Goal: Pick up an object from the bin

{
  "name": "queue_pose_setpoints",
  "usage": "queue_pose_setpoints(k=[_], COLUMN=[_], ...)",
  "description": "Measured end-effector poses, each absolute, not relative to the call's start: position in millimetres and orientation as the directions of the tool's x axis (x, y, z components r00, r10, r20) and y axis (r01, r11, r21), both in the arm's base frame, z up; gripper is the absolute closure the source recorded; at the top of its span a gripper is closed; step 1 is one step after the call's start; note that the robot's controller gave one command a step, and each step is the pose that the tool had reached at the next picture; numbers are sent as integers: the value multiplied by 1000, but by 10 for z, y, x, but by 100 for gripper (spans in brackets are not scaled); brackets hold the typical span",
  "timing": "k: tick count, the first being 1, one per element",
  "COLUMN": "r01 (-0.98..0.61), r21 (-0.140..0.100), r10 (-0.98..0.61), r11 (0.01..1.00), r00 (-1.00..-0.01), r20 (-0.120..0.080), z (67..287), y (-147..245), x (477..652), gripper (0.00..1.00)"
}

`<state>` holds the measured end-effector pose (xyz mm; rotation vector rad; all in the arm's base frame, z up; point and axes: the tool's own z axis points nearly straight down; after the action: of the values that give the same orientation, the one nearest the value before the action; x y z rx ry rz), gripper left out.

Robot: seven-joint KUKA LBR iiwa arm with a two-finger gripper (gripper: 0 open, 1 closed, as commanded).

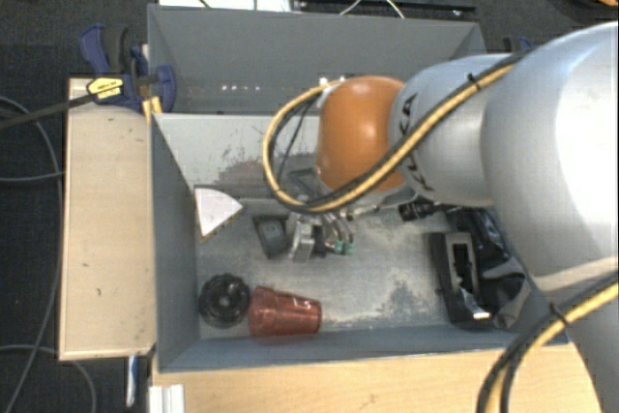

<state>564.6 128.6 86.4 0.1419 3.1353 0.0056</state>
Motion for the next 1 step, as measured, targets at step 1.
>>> queue_pose_setpoints(k=[1], r01=[91], r21=[4], r10=[91], r11=[996], r00=[-996], r20=[-2], z=[944], y=[1286], x=[5646], gripper=[100])
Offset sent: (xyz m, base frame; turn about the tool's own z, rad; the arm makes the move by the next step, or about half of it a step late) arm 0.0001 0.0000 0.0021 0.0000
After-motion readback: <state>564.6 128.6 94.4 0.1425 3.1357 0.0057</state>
